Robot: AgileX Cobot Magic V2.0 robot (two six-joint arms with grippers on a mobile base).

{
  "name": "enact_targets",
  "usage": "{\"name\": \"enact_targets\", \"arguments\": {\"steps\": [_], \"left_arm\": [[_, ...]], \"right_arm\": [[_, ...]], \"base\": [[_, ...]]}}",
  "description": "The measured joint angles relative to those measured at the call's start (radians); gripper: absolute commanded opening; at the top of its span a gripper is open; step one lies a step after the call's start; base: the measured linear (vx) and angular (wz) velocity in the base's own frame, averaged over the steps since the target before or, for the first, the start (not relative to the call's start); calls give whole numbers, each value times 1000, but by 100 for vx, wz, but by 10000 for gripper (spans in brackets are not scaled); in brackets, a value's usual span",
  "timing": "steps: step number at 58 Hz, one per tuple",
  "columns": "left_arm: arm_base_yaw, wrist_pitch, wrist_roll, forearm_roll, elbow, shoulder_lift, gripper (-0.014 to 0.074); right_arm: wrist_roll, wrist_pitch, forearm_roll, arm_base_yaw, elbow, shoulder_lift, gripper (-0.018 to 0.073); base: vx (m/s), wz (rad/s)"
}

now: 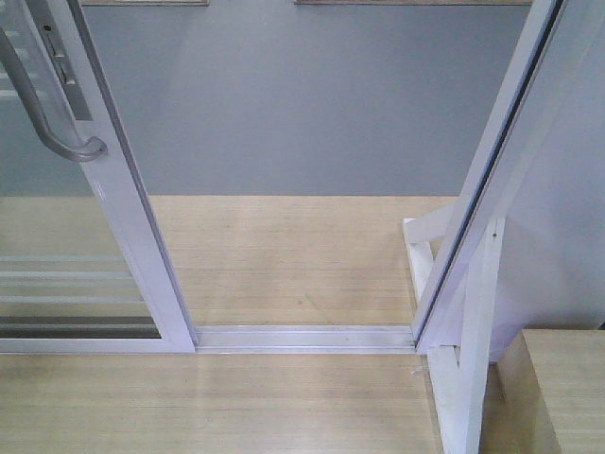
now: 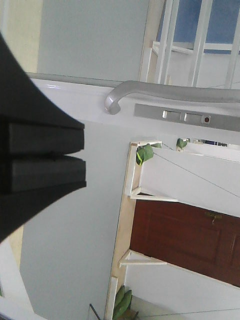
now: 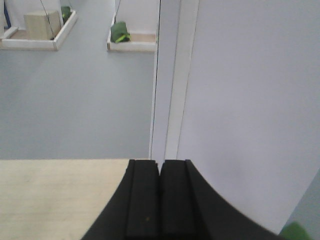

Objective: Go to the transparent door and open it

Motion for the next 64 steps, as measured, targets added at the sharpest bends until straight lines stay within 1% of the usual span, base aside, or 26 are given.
{"name": "enact_targets", "arguments": {"steps": [3,7,15,22,31,64], "left_arm": [[0,0,0,0,0,0,-8],[0,0,0,0,0,0,-8],[0,0,0,0,0,0,-8],[0,1,0,0,0,0,-8],[0,2,0,0,0,-1,-8],[0,3,0,0,0,-1,-8]], "right_arm": [[-50,-34,4,0,57,-73,-12],[-72,-66,9,0,130,-167,-11],[-35,-97,18,-1,270,-350,-9],[-11,-65,21,-1,352,-469,-9],[-11,11,21,-1,356,-483,-9],[-11,19,21,-1,356,-483,-9]], "base": [[0,0],[0,0],[0,0],[0,0],[0,0],[0,0]]}}
